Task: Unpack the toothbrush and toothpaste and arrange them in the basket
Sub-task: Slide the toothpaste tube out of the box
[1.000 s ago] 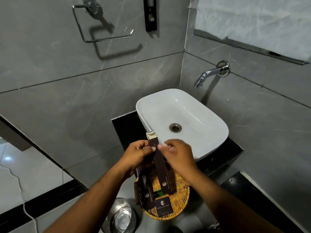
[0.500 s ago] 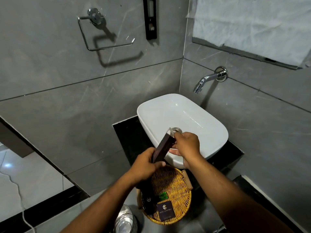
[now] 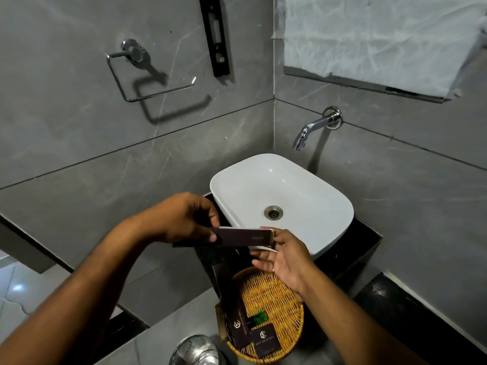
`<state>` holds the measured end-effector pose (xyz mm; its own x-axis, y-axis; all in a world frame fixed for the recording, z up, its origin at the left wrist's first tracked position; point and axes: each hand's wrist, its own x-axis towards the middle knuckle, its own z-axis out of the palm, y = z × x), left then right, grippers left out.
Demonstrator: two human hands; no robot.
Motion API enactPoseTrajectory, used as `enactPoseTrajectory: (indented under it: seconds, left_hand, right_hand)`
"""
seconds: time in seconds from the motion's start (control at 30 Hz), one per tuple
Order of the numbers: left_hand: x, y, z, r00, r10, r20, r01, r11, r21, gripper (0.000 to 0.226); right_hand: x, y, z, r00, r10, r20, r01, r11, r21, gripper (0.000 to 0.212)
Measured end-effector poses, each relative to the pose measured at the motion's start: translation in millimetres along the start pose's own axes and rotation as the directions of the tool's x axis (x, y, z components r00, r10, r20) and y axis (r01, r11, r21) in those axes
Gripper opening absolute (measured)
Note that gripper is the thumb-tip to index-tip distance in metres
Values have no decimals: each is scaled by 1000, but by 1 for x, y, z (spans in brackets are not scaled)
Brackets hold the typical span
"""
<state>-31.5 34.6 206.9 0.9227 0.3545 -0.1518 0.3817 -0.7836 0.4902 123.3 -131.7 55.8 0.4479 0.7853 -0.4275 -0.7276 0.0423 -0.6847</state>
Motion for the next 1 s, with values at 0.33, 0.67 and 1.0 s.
enactPoseTrajectory:
  seconds: [0.33,0.67,1.0]
  left_hand:
    - [13,12,7,890,-125,-438,-8,958,-288,31]
    - [19,32,0,998,-64,-3,61,932,358,38]
    - [12,27,-31,990,-137,15,122,925,361,32]
  right_hand:
    - [0,23,16,998,35,-48,-32,997,65,36]
    - [2,43,14,965,138,-225,-142,990,-1,55]
    - [0,40,13,975,142,-173,-155,986,-66,48]
